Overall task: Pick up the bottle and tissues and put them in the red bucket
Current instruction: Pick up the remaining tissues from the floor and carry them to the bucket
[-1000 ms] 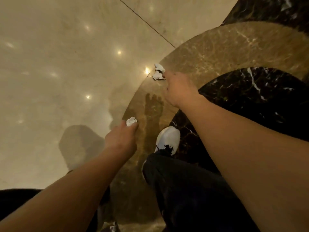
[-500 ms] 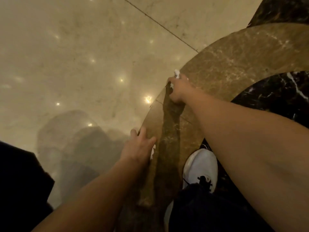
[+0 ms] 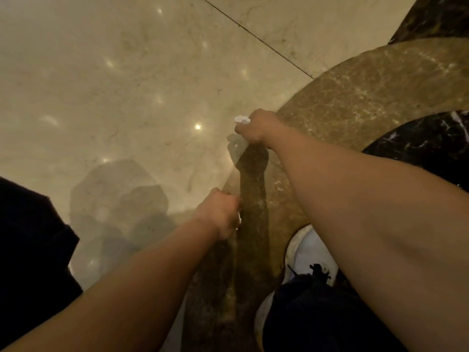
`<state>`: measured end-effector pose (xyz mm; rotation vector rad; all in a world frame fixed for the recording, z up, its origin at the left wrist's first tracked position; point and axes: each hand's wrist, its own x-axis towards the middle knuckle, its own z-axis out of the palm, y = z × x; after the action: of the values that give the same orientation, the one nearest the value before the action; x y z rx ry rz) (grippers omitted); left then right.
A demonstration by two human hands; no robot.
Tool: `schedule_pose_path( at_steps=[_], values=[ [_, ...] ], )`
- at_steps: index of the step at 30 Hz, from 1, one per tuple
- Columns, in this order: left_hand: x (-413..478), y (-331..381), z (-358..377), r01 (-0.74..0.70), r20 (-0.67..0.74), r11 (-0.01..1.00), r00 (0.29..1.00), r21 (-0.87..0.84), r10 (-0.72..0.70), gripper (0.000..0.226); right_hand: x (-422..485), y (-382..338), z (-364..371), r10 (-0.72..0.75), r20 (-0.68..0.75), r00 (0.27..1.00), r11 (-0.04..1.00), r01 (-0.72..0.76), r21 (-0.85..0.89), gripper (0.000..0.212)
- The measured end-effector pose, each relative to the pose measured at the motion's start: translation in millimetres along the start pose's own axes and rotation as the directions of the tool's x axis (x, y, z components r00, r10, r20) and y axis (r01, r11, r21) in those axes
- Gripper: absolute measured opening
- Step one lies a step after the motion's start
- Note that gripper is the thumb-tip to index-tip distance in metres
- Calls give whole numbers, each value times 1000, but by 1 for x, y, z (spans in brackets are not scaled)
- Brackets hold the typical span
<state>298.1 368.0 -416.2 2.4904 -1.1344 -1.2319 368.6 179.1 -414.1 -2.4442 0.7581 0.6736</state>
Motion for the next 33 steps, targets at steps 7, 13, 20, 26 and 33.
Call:
schedule_pose_path(
  at_steps=[7,13,20,26,33],
  values=[
    [-7,-6,-65,271,-278,936,903,-225,-328,46,-25,-48,-37,-28,80,996,999,30,-23,43],
    [-43,21,-160,284,-215,836,882,-469,-420,40,-77,-87,-116,23,148,989,996,-35,78,8],
    [-168,99,-296,321,-289,899,867,-297,-406,27,-187,-155,-272,-18,-41,999,1000,17,-25,42],
    [-345,160,-469,359,-399,928,840,-100,-368,17,-357,-263,-425,-54,-190,980,996,41,-75,34],
    [-507,149,-585,384,-506,923,792,-24,-343,31,-482,-370,-496,-129,-221,967,982,95,-162,26]
  ],
)
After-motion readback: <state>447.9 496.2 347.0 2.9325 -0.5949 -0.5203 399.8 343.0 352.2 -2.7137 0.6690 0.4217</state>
